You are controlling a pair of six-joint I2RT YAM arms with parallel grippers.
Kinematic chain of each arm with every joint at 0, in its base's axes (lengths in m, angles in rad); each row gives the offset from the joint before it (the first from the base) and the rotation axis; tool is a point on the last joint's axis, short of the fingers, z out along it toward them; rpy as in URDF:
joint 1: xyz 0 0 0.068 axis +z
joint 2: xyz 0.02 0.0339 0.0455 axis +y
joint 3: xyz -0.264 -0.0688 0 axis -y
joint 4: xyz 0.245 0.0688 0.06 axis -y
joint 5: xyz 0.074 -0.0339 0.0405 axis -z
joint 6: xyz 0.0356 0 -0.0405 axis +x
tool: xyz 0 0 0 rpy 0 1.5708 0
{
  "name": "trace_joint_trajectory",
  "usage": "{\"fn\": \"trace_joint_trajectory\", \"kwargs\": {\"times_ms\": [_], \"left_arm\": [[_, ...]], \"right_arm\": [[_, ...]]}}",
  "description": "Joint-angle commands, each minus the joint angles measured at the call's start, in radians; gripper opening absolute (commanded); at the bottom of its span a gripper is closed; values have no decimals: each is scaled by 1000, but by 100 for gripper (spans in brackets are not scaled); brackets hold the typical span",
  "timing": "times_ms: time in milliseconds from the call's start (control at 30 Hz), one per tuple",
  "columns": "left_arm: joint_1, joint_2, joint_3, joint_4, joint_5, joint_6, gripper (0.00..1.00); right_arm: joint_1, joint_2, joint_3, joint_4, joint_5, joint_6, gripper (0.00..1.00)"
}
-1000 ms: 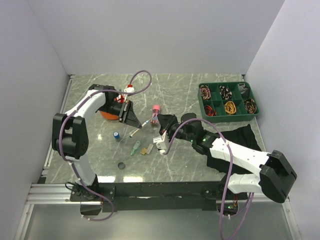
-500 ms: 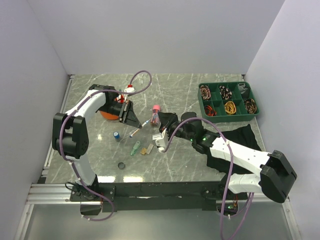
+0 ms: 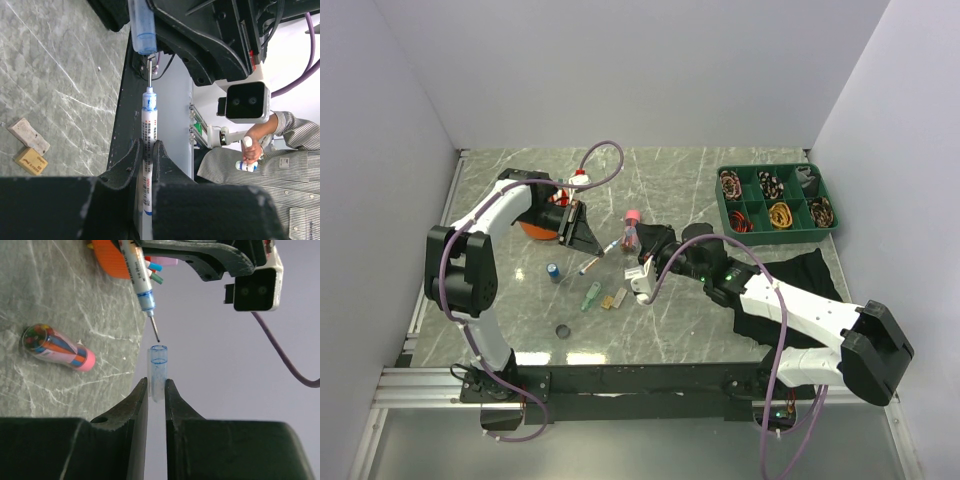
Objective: Sort the stationery into containers
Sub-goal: Close the pen cap on the pen.
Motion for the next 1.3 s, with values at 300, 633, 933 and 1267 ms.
{"fn": "trace_joint_trajectory", "kwargs": {"times_ms": [300,633,933,1267], "left_arm": [[2,20,48,-28,50,23,1],[-3,40,68,-30,65,3,1],[-32,43,74,-30,65,-9,1],[-34,43,97,-30,70,-14,1]], "right_arm": [[9,-10,84,-44,-48,-33,0],[12,17,135,-153,-89,-151,0],[6,60,229,-372,-161,-346,0],[9,103,295,-503,-171,-406,0]]}}
